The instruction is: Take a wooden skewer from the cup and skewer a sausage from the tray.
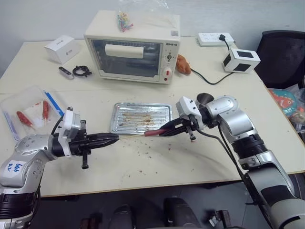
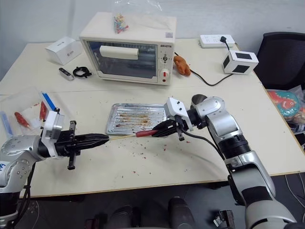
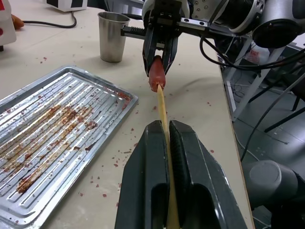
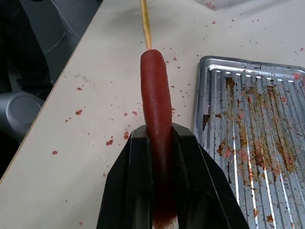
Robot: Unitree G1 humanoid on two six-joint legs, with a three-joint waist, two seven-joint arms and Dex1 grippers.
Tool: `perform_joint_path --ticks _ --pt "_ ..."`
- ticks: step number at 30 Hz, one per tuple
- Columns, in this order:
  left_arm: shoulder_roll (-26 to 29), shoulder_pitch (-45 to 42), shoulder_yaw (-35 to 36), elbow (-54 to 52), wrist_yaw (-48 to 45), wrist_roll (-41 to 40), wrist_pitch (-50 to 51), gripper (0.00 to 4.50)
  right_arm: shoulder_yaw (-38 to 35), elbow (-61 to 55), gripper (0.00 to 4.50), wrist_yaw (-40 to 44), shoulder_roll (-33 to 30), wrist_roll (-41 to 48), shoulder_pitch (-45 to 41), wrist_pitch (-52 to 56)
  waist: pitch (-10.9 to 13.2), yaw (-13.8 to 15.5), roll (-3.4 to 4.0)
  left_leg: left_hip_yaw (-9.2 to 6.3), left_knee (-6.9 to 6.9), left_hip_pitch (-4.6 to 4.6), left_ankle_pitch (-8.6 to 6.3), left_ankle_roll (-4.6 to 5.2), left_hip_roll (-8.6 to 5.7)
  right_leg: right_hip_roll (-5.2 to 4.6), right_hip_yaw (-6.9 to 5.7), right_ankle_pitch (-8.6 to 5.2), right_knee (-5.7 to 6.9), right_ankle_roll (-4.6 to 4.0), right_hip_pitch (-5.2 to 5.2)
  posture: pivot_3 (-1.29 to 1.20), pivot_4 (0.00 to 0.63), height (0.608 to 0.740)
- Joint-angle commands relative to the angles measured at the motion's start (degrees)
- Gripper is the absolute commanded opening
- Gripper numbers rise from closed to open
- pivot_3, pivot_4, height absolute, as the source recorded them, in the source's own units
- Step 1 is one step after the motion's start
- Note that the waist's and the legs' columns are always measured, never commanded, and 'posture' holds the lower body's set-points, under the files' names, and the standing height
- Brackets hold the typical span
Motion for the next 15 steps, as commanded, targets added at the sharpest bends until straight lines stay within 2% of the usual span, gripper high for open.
perform_joint_path --ticks 1,15 --pt "-0.44 -0.50 -0.01 -1.63 -0.10 -1.12 -0.25 0.00 -1.29 -1.65 0.24 0.21 0.33 1.06 -0.11 0.16 0.00 0.00 0.00 0.00 0.00 0.00 0.00 0.00 0.00 0.00 0.00 0.00 0.00 0.00 0.00 0.00 0.150 0.740" --pt "-3.17 -3.98 -3.82 -0.42 0.81 0.99 -1.35 0.00 -0.42 -5.97 0.24 0.28 2.40 2.45 -0.17 1.86 0.00 0.04 0.00 0.00 0.02 0.00 0.00 0.00 -0.01 0.03 -0.01 0.00 0.01 0.00 0.01 0.00 0.150 0.740"
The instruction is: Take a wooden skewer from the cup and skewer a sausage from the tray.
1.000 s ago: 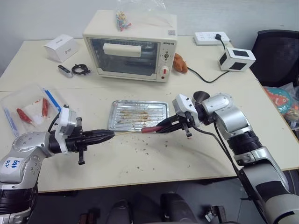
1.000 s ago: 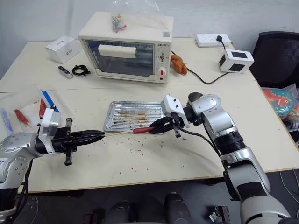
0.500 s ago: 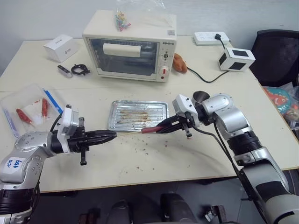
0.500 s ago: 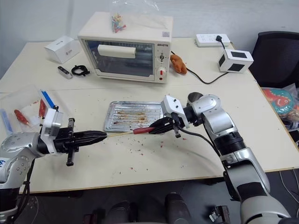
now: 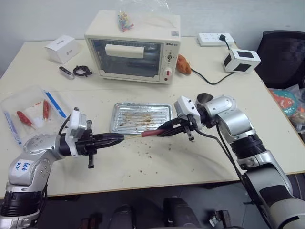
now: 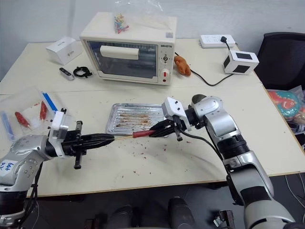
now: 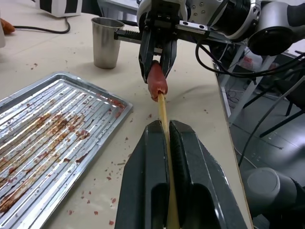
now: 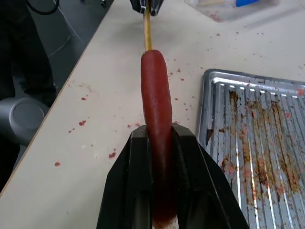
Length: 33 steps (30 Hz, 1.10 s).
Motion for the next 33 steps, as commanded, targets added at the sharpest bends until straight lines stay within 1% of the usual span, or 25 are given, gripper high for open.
perform_joint_path --ticks 1,12,21,25,27,28,33 --pt "-0.68 -1.77 -1.23 -0.38 0.06 0.42 -1.13 0.00 -0.30 -3.19 0.24 0.25 1.59 1.75 -0.29 0.63 0.00 0.01 0.00 0.00 0.00 0.00 0.00 0.00 0.00 0.01 0.00 0.00 0.00 0.00 0.00 0.00 0.150 0.740" --pt "-4.32 -6.01 -2.36 1.02 1.75 1.88 -2.25 0.00 0.66 -4.90 0.24 -1.84 5.41 1.70 0.46 1.42 0.00 0.00 0.00 0.00 0.01 0.00 0.00 0.00 0.00 0.03 0.00 0.00 0.02 0.00 0.00 0.00 0.150 0.740" --pt "-6.73 -7.33 -4.14 0.47 2.06 3.33 -2.06 0.00 0.89 -6.22 0.24 -2.53 7.16 1.97 1.32 3.15 0.00 0.00 0.00 0.00 0.02 0.00 0.01 0.01 -0.01 0.03 0.00 0.00 0.02 0.01 0.00 0.00 0.150 0.740" --pt "-6.44 -7.21 -3.66 0.66 1.30 3.75 -1.97 0.00 -1.17 -7.35 0.24 -3.70 7.13 3.84 1.59 6.14 0.00 0.00 0.00 0.00 0.02 0.00 0.01 0.01 -0.01 0.04 0.00 0.00 0.02 0.01 0.00 0.00 0.150 0.740" --pt "-5.35 -6.59 -2.61 0.82 0.58 3.66 -1.91 0.00 -2.12 -8.36 0.97 -3.42 5.72 4.04 2.24 7.31 0.00 0.02 0.00 0.00 0.02 0.00 0.01 0.01 0.00 0.03 0.00 0.00 0.02 0.01 0.00 0.00 0.150 0.740" --pt "-4.46 -6.00 -1.65 1.01 0.15 3.54 -1.94 0.00 -2.85 -8.52 1.14 -3.48 4.93 3.68 2.84 6.04 0.00 -0.10 0.00 0.00 0.02 0.00 0.01 0.01 0.00 0.03 0.00 0.00 0.03 0.01 0.00 0.00 0.150 0.740" --pt "-0.19 -1.26 4.69 0.78 -1.02 1.83 -1.94 0.00 -7.33 -12.38 2.64 -3.66 0.23 6.25 6.21 6.40 0.00 0.05 0.00 -0.01 0.01 -0.01 0.01 0.00 0.00 0.00 0.00 0.00 0.00 0.01 -0.01 0.00 0.150 0.740"
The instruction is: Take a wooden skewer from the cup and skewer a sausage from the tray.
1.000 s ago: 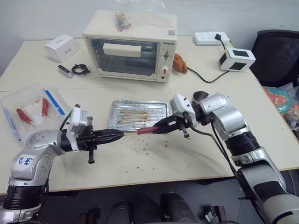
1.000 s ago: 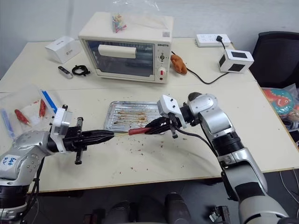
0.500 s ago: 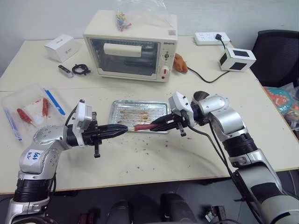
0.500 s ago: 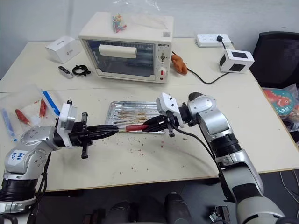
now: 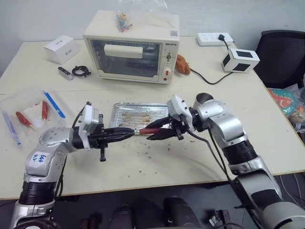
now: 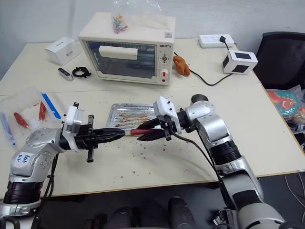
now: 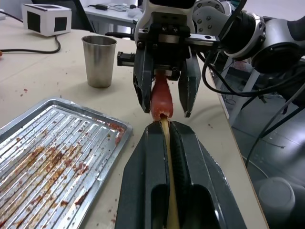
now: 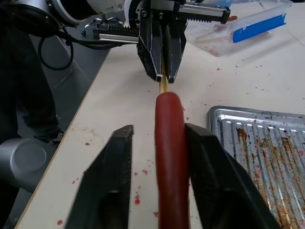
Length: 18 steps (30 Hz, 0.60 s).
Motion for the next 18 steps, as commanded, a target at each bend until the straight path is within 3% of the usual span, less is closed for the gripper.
perform_joint_path --ticks 1,6,12,18 --pt "3.16 3.66 7.27 -1.51 -0.17 -2.50 -0.46 0.00 -5.38 -5.73 2.96 -0.20 -3.48 4.07 2.41 -0.32 0.00 0.13 0.00 0.00 0.00 0.00 0.00 0.01 -0.01 -0.02 0.00 0.00 -0.01 0.00 0.00 0.00 0.150 0.740" --pt "4.29 9.83 16.16 -3.11 3.58 -5.91 1.47 0.00 -12.71 -13.06 4.49 -3.74 -5.03 9.55 9.82 -1.94 0.00 0.58 0.00 -0.01 -0.03 0.00 -0.01 0.01 0.02 -0.05 0.00 0.00 -0.03 0.00 0.01 0.00 0.150 0.740" --pt "-6.68 12.04 29.13 -4.59 24.52 -5.80 -3.84 0.00 -23.82 -21.96 4.49 -15.15 -2.24 21.06 22.13 2.72 -0.03 1.76 -0.05 -0.04 -0.01 0.04 -0.03 0.04 -0.01 -0.11 0.02 0.01 -0.05 0.02 0.10 0.00 0.150 0.740" --pt "-15.01 9.51 34.35 -3.50 48.38 -0.92 -5.68 0.00 -23.90 -28.52 4.49 -21.32 1.90 21.70 29.07 -1.72 -0.08 2.69 -0.14 -0.02 0.01 0.19 -0.02 0.05 -0.03 -0.09 0.09 0.03 -0.15 0.05 0.18 0.00 0.150 0.740"
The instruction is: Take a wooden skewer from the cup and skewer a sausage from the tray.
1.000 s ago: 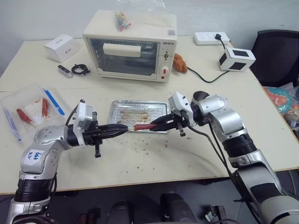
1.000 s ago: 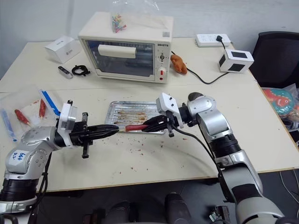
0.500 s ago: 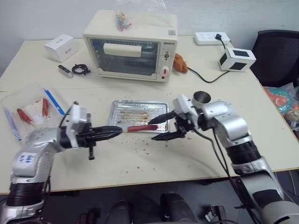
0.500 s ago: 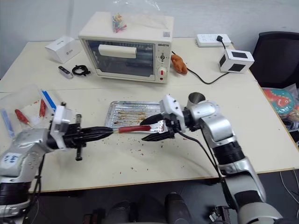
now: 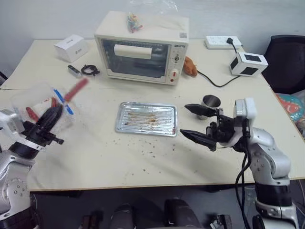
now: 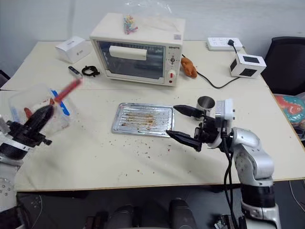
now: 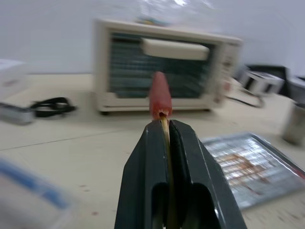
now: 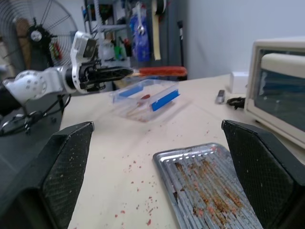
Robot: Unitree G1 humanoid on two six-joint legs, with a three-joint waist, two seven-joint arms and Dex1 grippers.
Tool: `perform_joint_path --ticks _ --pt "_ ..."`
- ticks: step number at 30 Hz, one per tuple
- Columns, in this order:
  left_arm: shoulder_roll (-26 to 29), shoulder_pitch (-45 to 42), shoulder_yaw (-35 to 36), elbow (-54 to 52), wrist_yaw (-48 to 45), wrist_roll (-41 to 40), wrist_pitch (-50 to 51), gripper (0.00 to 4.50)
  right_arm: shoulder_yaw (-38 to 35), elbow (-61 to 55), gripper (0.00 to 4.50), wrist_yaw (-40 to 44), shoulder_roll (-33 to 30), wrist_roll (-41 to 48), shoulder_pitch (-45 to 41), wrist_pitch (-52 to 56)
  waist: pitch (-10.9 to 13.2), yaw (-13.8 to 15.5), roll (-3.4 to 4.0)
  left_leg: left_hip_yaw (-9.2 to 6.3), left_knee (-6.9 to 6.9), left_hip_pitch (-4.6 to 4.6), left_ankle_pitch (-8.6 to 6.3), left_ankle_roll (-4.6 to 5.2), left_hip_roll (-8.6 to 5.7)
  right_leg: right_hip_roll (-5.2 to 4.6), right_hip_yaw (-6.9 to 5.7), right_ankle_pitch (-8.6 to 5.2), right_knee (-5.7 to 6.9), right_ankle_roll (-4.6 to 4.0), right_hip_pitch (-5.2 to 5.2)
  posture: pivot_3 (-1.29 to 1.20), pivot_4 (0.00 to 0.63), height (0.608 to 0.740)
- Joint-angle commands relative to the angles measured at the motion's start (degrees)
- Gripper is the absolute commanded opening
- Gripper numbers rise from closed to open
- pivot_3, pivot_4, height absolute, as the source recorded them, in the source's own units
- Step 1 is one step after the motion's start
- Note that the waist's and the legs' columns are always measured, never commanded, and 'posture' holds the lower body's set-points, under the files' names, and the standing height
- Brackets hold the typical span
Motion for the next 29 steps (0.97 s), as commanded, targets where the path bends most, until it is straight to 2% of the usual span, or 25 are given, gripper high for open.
perform_joint_path --ticks 1,5,9,10,12,16,21,25,29 --pt "-1.60 -2.55 2.88 0.18 13.15 3.51 -1.99 0.00 -0.08 -4.00 4.49 -3.72 2.46 0.03 1.11 -4.62 -0.02 0.08 -0.03 0.01 0.00 0.00 0.00 -0.01 -0.01 0.01 0.02 0.00 0.00 0.00 -0.01 0.00 0.150 0.740" --pt "-2.01 -8.10 3.20 7.64 22.13 6.87 -4.48 0.00 2.79 -2.70 4.49 -4.71 4.35 -3.25 0.80 -9.26 -0.07 0.13 -0.11 0.04 0.00 0.03 0.02 -0.01 -0.05 0.08 -0.02 0.00 0.02 0.00 0.00 0.00 0.150 0.740" --pt "-0.10 -11.26 -0.12 13.61 22.73 9.93 -5.58 0.00 4.19 -1.54 4.49 -4.34 3.73 -3.37 -0.27 -10.12 -0.08 0.15 -0.13 0.06 0.00 0.02 0.02 0.00 -0.07 0.12 -0.06 0.00 0.05 0.00 0.00 0.00 0.150 0.740" --pt "0.27 -11.67 -0.58 14.41 22.60 10.44 -6.19 0.57 4.26 -1.24 4.50 -4.23 3.34 -3.26 -0.56 -10.09 -0.08 0.14 -0.13 0.06 0.00 0.01 0.02 0.00 -0.07 0.13 -0.08 0.00 0.06 0.00 0.00 0.00 0.150 0.740" --pt "0.41 -12.40 -0.70 14.96 21.57 9.25 -6.54 0.96 4.13 -0.70 4.50 -3.82 2.28 -3.13 -0.85 -10.03 -0.09 0.17 -0.15 0.05 0.00 -0.01 0.02 0.00 -0.07 0.12 -0.10 0.00 0.09 0.00 0.00 0.00 0.150 0.740" --pt "3.04 -10.91 -3.85 12.74 13.43 8.49 -8.25 2.17 3.44 0.04 4.50 -2.65 -0.58 -2.95 -0.29 -9.83 -0.11 0.14 -0.18 0.04 -0.02 -0.02 0.02 0.00 -0.04 0.10 -0.11 0.00 0.10 0.00 0.00 0.00 0.150 0.740" --pt "11.86 -1.62 -11.99 3.32 -8.26 6.79 -8.19 3.63 2.75 1.76 4.50 2.39 -7.44 -3.20 2.63 -9.26 -0.10 -0.04 -0.18 0.08 -0.09 -0.02 0.01 -0.01 -0.03 0.10 -0.07 0.00 0.06 0.00 -0.01 0.00 0.150 0.740" --pt "19.08 8.12 -17.95 -0.79 -19.45 12.32 -12.62 3.63 3.76 6.53 4.50 7.94 -12.70 -6.57 6.23 -12.46 -0.07 0.01 -0.11 0.14 -0.17 0.05 0.00 -0.02 -0.03 0.09 -0.01 -0.02 -0.23 -0.03 0.01 0.00 0.150 0.740" --pt "19.22 11.48 -20.08 0.73 -23.31 15.14 -18.53 3.63 3.98 11.29 4.50 8.10 -11.75 -9.48 7.93 -17.51 -0.07 -0.03 -0.11 0.21 -0.13 0.12 0.01 -0.01 0.00 0.11 0.07 -0.02 -0.14 -0.05 0.01 0.00 0.150 0.740"
